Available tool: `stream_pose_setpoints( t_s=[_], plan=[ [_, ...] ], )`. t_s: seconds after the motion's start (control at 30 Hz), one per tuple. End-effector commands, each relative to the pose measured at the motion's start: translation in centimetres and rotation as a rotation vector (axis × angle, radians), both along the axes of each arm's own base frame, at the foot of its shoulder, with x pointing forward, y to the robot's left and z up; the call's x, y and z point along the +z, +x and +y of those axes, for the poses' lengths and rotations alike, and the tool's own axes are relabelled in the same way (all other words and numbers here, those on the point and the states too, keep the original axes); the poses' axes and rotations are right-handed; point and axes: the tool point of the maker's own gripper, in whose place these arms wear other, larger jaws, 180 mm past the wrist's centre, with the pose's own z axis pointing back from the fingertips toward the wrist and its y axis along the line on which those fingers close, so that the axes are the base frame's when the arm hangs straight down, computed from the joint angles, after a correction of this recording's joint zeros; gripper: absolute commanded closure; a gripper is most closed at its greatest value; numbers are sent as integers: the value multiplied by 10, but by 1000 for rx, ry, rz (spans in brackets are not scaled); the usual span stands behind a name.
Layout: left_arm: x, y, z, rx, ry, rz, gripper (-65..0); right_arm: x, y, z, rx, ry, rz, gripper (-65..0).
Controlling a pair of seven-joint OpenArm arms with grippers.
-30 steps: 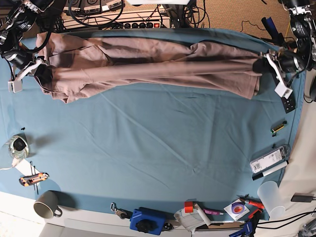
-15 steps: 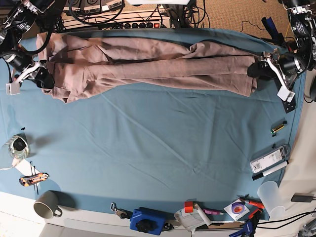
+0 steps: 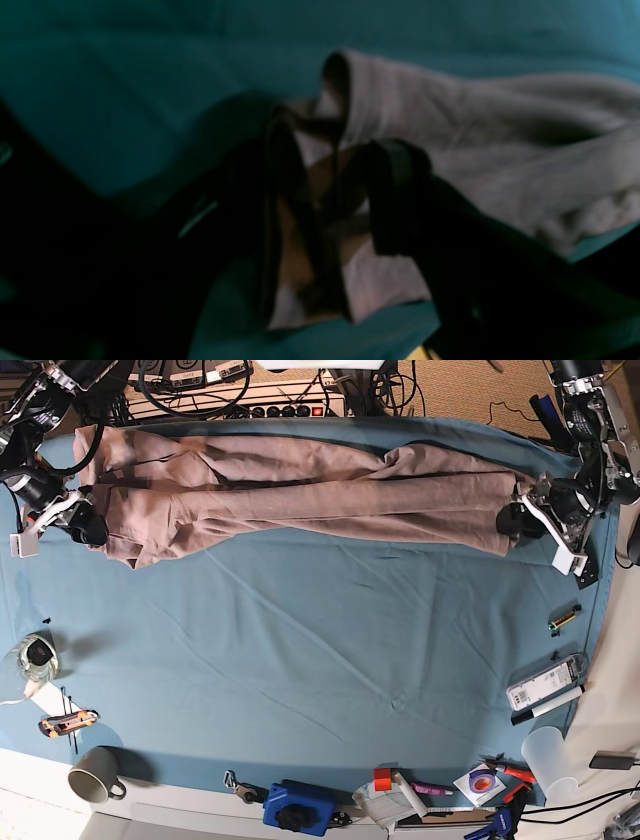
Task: Fold the T-shirt properly
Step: 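Lower the strip and regrasp its end with the left gripper, then lift the strip end with the left gripper and fold it toward the right gripper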
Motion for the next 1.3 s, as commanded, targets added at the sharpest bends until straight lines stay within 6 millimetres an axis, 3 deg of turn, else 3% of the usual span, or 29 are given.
stream_pose_setpoints(
  t_s=[0.0, 0.1, 0.37, 0.5, 0.6, 0.67, 0.8, 1.03, 1.27],
  plan=[
    [6, 4, 4, -9, 23, -16, -333, 17, 7, -5, 3, -21, -55, -183],
    [-4, -5, 4, -35, 57, 41, -332, 17, 7, -5, 3, -20, -55, -183],
    [-26, -17, -26, -113, -9, 123, -329, 17, 8, -5, 3, -20, -56, -183],
    [-49, -31, -21, -107, 37, 220, -293, 17, 7, -5, 3, -20, -55, -183],
    [-54, -35, -20, -103, 34, 240, -269, 17, 8, -5, 3, -20, -56, -183],
    [-53, -33, -21, -103, 29, 233, -210, 17, 7, -5, 3, -20, -55, -183],
    [-47, -26, -20, -60, -3, 228, 0, 17, 8, -5, 3, -20, -56, -183],
    [-26, 4, -3, -48, 18, 156, 0, 17, 7, -5, 3, -21, -56, -183],
    [3, 38, 56, 125, 122, 75, 0, 19, 10, -5, 3, -20, -64, -183]
  ],
)
